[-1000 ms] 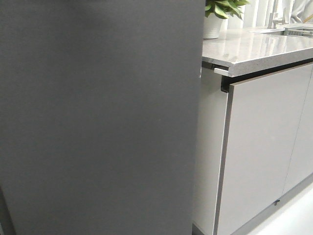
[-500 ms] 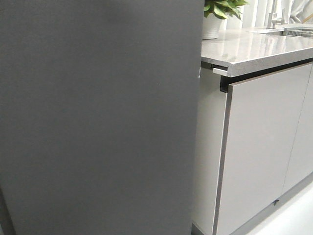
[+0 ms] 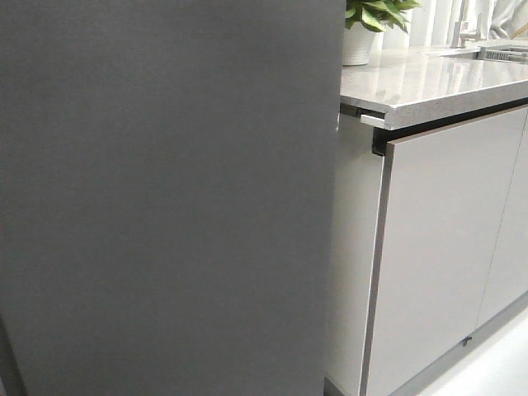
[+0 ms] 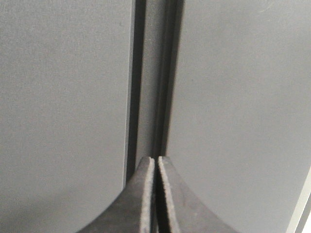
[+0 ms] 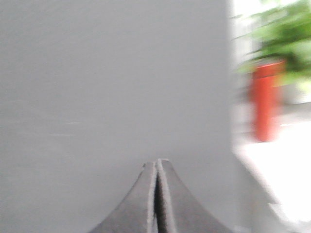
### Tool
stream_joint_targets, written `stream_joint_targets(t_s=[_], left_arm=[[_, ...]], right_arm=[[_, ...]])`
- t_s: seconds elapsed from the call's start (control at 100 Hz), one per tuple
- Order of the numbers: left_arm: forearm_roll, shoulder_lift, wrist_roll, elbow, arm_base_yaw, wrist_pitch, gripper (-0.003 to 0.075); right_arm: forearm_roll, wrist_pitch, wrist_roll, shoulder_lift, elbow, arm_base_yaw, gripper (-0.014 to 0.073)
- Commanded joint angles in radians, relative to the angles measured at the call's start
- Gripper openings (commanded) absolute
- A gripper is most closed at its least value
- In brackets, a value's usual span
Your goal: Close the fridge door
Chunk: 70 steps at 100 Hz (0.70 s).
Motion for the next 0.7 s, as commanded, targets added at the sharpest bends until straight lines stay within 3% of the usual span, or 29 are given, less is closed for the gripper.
stream_joint_targets(t_s=[0.0,0.69], left_arm=[[-0.006,-0.023,-0.002,0.04,-0.004,-0.083,-0.002],[-0.006,-0.023,-0.002,0.04,-0.004,-0.083,-0.002]], right_arm=[[-0.029,-0.041,-0.012,-0.127,0.033,-0.052,-0.0071],[-0.062,-0.086,-0.012,-0.992,0.931,-0.297,-0.0071]])
